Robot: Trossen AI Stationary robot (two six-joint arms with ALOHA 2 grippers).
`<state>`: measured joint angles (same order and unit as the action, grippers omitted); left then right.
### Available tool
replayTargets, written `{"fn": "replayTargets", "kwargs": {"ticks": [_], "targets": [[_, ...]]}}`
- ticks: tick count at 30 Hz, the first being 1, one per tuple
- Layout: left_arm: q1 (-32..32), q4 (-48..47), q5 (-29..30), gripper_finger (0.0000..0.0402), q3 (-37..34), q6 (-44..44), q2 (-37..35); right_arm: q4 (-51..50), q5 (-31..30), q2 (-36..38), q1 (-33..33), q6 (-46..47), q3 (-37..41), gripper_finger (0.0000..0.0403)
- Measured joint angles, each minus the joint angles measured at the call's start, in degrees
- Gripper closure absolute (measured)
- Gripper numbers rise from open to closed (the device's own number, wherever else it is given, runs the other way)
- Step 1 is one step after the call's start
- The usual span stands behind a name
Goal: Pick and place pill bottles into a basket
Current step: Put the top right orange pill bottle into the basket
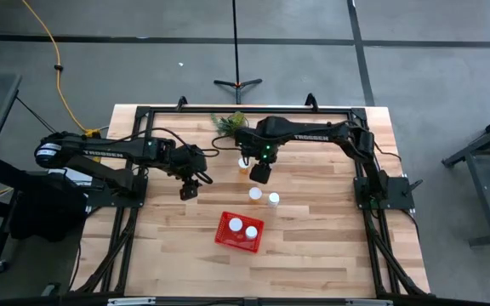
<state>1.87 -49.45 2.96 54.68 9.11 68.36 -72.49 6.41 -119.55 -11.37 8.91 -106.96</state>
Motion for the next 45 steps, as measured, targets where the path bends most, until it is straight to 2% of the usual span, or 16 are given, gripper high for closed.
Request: {"fn": "replayTargets", "kwargs": {"ticks": [6, 11, 21, 26, 29, 33, 37, 41, 45], "targets": [[0.0, -0.03, 0.0, 0.0115, 0.0, -1.57, 0.0, -3.09, -1.46, 0.02, 4.89, 3.67, -8.0, 0.0211], [0.0, -0.04, 0.0, 0.0115, 0.0, -4.95, 0.0, -4.39, -3.95, 0.07, 9.24, 7.98, -11.85, 0.0196], [0.06, -0.11, 2.04, 0.0115, 0.0, -9.63, 0.0, -0.58, -5.84, 0.09, 17.25, 17.58, -10.12, 0.021], [3.25, -0.19, 1.83, 0.0115, 0.0, -10.86, 0.0, 2.76, -5.97, 0.09, 20.67, 22.77, -8.69, 0.0195], [5.87, 0.03, 1.54, 0.0115, -0.02, -11.75, 0.0, 4.39, -6.29, 0.09, 22.69, 25.29, -8.33, 0.02], [9.72, 0.56, -2.32, 0.0115, -0.02, -11.9, -0.01, 6.33, -7.57, 0.09, 24.85, 27.91, -8.32, 0.0212], [12.08, 2.27, -5.57, 0.0115, -0.02, -10.09, -0.02, 8.02, -8.7, 0.04, 26.63, 29.96, -8.33, 0.0205], [12.82, 4.22, -8.48, 0.0115, -0.02, -6.83, -0.01, 9.84, -10.21, -0.34, 28.72, 31.51, -8.33, 0.0193], [12.76, 5.54, -10.05, 0.0115, -0.02, -4.39, 0.0, 12.28, -10.8, -0.91, 30.5, 32.68, -8.34, 0.0204]]}}
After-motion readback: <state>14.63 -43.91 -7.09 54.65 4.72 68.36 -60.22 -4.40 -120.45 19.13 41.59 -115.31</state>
